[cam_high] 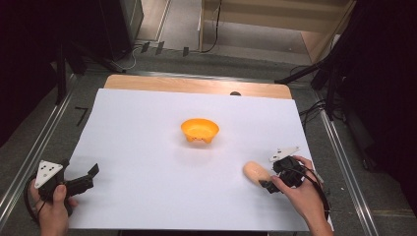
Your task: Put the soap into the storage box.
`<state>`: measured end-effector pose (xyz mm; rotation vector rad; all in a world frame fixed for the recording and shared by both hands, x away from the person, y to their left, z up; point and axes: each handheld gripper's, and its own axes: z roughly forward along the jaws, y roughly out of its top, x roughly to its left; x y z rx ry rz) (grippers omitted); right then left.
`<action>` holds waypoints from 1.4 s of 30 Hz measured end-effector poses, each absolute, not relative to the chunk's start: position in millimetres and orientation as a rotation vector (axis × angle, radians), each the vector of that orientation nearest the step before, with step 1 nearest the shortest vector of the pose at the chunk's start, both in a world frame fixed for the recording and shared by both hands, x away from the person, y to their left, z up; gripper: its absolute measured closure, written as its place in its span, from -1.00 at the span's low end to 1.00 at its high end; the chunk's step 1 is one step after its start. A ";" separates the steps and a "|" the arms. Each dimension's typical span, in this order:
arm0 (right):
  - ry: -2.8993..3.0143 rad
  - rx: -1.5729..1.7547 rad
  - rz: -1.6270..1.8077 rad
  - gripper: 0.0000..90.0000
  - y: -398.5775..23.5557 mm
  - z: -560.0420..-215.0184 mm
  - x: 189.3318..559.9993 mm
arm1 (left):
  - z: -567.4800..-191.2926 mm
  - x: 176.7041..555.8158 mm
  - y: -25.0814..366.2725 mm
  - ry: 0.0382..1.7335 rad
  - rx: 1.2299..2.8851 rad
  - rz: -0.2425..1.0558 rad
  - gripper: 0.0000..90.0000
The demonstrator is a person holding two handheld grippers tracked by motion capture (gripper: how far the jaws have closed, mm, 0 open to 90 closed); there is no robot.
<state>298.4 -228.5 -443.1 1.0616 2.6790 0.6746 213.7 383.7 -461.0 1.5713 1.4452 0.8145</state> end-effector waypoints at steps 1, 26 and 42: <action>2.680 1.067 0.667 -0.69 -225.8 -443.8 299.8 | -461.0 213.7 383.7 1.446 1.571 0.814 -0.99; 2.831 1.035 0.517 -0.36 -189.1 -452.5 321.9 | -461.0 213.6 383.9 1.444 1.568 0.813 -0.99; 2.872 1.031 0.355 -0.29 -176.8 -452.0 326.9 | -461.1 213.7 383.4 1.439 1.572 0.816 -0.99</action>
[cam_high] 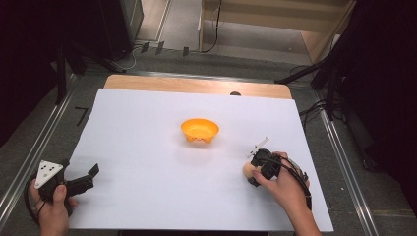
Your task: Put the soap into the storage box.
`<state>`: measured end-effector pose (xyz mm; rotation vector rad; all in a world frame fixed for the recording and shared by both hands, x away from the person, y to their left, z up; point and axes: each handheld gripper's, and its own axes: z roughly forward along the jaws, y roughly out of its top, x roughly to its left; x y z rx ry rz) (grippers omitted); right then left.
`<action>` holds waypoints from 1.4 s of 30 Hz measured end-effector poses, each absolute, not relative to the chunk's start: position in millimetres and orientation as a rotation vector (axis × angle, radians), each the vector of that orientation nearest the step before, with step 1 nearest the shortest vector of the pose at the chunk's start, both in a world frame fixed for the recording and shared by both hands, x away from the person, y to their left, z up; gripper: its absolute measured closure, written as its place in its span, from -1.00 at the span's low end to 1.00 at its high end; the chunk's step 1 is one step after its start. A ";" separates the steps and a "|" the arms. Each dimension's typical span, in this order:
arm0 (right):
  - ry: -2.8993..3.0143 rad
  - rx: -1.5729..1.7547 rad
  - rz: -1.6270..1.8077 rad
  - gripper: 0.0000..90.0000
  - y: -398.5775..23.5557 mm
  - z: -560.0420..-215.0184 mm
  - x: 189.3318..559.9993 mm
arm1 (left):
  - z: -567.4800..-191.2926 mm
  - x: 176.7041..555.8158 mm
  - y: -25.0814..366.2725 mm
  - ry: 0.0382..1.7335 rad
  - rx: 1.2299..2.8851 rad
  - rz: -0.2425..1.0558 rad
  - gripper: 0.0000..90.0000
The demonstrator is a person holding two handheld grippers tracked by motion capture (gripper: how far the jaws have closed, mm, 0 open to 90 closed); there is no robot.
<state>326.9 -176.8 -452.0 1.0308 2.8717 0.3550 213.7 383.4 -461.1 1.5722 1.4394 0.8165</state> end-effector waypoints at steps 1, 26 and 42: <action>2.868 1.052 0.352 -0.29 -176.2 -452.2 327.3 | -461.1 213.5 383.6 1.440 1.572 0.815 -0.99; 2.893 0.828 0.478 -0.27 -187.9 -412.8 343.4 | -461.1 213.5 383.5 1.444 1.569 0.818 -0.99; 2.945 0.598 0.510 -0.27 -149.3 -396.2 370.6 | -461.1 213.4 384.1 1.439 1.567 0.812 -0.99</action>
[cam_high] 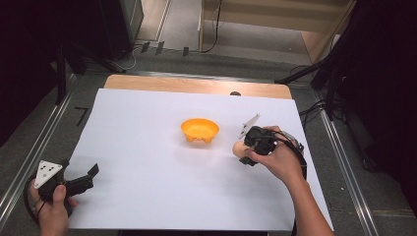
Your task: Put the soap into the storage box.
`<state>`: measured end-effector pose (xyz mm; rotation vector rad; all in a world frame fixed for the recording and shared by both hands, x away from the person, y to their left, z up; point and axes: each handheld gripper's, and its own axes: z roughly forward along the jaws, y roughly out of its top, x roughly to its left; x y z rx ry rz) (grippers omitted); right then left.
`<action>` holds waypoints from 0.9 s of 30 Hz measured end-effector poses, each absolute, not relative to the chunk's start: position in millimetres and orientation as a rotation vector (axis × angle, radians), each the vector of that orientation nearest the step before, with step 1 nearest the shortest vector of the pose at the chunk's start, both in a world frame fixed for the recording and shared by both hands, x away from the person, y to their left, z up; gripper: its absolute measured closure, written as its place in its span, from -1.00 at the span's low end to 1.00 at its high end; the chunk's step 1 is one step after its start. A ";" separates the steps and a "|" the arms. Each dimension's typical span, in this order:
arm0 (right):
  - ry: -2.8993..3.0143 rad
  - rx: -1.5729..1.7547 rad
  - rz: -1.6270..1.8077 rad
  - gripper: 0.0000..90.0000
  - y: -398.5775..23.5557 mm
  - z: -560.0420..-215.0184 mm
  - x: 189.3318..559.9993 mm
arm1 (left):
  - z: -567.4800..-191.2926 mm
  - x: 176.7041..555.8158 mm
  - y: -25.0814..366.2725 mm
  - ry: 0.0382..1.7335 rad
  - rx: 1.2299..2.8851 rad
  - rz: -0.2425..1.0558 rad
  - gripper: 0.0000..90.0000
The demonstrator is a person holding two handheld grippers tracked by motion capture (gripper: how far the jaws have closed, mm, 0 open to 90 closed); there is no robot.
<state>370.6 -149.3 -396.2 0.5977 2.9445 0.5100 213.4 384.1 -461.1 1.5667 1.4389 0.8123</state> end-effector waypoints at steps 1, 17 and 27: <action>2.943 0.591 0.502 -0.27 -147.4 -395.3 372.0 | -461.1 213.4 384.1 1.439 1.566 0.812 -0.99; 2.953 0.466 0.521 -0.27 -124.9 -386.4 392.1 | -461.1 213.5 384.2 1.439 1.566 0.812 -0.99; 2.946 0.403 0.533 -0.27 -113.5 -382.3 401.8 | -461.1 213.4 384.1 1.439 1.564 0.812 -0.99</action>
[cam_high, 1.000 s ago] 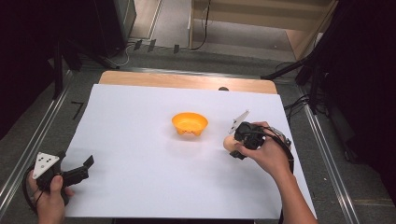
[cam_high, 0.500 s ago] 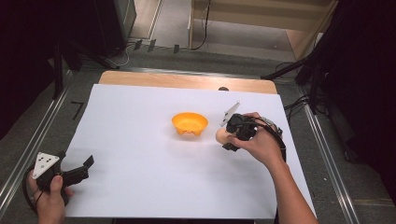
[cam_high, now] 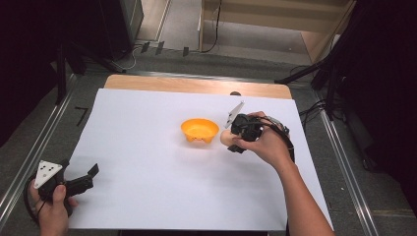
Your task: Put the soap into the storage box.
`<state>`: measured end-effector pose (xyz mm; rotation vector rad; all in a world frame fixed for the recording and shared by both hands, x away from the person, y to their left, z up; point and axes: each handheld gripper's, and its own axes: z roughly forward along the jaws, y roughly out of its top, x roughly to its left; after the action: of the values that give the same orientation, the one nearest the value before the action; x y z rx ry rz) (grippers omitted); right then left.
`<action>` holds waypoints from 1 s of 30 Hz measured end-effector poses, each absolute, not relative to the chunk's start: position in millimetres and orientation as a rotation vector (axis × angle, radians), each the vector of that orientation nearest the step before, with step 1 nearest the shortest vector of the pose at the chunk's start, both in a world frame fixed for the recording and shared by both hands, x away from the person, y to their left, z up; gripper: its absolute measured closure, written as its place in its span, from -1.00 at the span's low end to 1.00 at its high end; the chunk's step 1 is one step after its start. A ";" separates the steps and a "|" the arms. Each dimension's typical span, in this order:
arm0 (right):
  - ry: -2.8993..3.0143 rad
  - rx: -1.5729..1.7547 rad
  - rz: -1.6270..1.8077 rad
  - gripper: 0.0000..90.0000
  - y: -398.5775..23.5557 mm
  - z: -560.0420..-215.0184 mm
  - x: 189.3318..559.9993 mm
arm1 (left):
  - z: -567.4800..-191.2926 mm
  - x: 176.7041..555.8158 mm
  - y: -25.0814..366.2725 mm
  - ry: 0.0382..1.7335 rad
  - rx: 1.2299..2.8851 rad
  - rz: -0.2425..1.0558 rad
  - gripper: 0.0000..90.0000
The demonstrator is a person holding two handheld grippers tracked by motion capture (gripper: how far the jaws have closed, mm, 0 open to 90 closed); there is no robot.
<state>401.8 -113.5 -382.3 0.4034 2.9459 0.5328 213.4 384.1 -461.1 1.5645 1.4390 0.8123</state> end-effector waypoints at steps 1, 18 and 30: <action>2.946 0.404 0.542 -0.27 -112.4 -381.1 403.3 | -461.1 213.4 384.2 1.439 1.566 0.812 -0.99; 2.954 0.334 0.554 -0.27 -89.3 -363.8 425.5 | -461.1 213.6 384.2 1.438 1.567 0.811 -0.99; 2.964 0.264 0.541 -0.27 -69.8 -361.7 440.1 | -461.1 213.6 384.1 1.439 1.569 0.810 -0.99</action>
<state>440.1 -69.8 -361.7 0.2641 2.9637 0.5407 213.6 384.1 -461.1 1.5690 1.4394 0.8100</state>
